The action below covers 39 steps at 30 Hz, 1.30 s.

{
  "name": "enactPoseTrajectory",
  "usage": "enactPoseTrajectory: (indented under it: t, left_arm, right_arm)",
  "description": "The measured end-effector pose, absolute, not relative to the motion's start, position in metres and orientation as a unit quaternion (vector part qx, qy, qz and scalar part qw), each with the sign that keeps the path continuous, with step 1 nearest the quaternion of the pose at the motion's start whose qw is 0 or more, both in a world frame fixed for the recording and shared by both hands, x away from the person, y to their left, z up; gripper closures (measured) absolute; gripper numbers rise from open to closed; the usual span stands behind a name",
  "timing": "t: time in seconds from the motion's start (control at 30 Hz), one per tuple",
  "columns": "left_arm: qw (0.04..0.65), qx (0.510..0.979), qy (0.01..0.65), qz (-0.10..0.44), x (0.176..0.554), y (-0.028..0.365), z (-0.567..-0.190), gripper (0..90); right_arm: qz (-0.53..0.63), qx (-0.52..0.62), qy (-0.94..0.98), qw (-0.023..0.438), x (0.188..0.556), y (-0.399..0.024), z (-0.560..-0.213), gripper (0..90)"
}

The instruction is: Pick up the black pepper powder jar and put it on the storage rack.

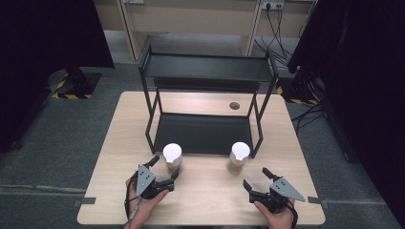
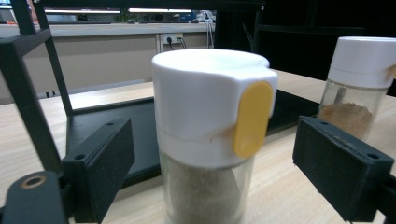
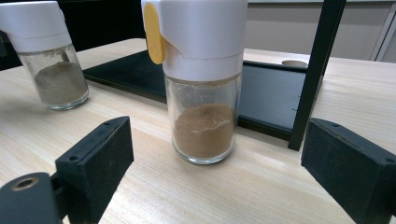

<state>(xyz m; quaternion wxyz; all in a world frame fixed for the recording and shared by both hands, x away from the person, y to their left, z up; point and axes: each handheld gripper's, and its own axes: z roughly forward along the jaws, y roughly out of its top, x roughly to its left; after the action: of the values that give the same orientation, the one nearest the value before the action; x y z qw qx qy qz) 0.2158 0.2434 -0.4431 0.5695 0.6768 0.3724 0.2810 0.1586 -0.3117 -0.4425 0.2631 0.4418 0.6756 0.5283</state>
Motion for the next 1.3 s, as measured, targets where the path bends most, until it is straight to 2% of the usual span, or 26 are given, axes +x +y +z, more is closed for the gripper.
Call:
enactPoseTrajectory:
  t: [0.53,0.7,1.3]
  left_arm:
    - [0.558,0.681,0.382,0.281,0.234,0.227,-0.447,23.2]
    - [0.562,0.677,0.381,0.284,0.237,0.226,-0.448,29.6]
    - [0.569,0.676,0.369,0.287,0.235,0.224,-0.434,30.5]
  right_arm:
    - [0.527,0.443,0.677,0.261,0.159,-0.312,-0.442,9.3]
    - [0.526,0.443,0.677,0.262,0.16,-0.311,-0.442,9.3]
    - [0.525,0.445,0.677,0.261,0.16,-0.311,-0.441,9.3]
